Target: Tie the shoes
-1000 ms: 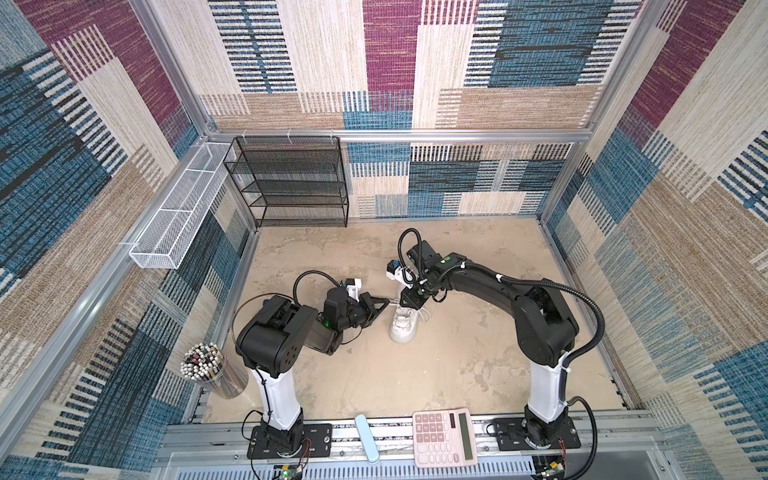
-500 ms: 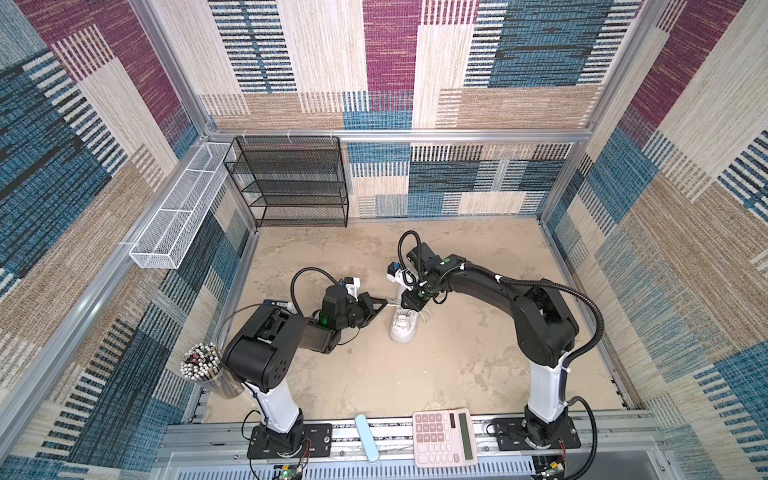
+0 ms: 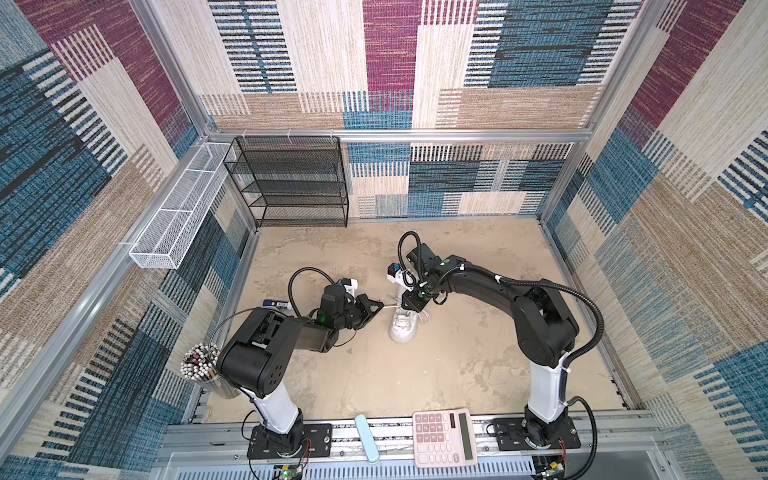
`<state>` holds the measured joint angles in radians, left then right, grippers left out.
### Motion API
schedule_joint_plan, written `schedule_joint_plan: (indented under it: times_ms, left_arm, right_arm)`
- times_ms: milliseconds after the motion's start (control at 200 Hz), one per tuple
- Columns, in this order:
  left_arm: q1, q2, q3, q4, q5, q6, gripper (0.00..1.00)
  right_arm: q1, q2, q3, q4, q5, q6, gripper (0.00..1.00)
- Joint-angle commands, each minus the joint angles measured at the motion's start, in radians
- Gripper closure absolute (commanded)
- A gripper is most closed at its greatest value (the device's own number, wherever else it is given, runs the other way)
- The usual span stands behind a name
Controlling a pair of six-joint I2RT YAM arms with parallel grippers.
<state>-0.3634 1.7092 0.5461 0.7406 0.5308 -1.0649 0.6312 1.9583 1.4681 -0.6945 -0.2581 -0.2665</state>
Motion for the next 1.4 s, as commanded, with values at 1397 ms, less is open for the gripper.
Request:
schedule_joint_plan:
  times_ms: [1397]
  left_arm:
    - [0.012,-0.026,0.033,-0.110,-0.049,0.082,1.00]
  right_arm:
    - [0.001,-0.003,-0.010,-0.042,0.059,-0.019,0.80]
